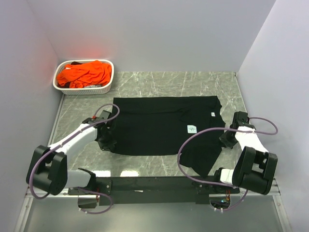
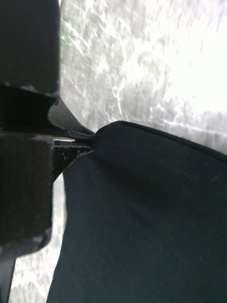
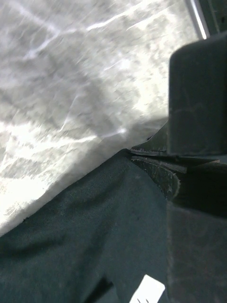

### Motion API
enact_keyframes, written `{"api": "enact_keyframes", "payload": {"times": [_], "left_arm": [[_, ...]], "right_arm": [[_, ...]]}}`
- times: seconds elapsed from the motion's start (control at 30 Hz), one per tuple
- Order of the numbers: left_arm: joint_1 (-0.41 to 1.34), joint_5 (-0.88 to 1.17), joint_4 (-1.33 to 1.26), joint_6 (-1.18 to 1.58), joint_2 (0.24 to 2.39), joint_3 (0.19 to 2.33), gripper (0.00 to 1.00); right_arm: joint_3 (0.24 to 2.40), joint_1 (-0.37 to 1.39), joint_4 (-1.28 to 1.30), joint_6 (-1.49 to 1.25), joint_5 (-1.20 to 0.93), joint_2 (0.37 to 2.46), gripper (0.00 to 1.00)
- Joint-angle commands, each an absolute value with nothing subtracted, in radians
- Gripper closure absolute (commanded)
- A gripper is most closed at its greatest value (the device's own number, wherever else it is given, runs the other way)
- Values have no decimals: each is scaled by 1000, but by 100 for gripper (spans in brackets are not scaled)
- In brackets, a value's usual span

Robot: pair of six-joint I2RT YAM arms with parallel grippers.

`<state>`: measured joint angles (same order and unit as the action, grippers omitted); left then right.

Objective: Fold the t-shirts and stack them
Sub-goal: Fold the tshirt

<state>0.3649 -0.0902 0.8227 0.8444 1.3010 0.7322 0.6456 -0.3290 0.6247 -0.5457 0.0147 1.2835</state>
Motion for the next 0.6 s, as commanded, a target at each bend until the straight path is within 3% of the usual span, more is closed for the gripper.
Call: {"api": "enact_keyframes", "payload": {"times": [0.0,0.27,0.57], "left_arm": [[319,-68,902,802,1235,782,99],[236,-57,934,744,1247,827,99],[207,-72,934,707,1365,960,99]], "right_arm": [[660,-360,703,-569,43,1206,100],[722,-385,716,-552,-84,1164,100],[917,-385,778,-491,-144,1264,100]]}}
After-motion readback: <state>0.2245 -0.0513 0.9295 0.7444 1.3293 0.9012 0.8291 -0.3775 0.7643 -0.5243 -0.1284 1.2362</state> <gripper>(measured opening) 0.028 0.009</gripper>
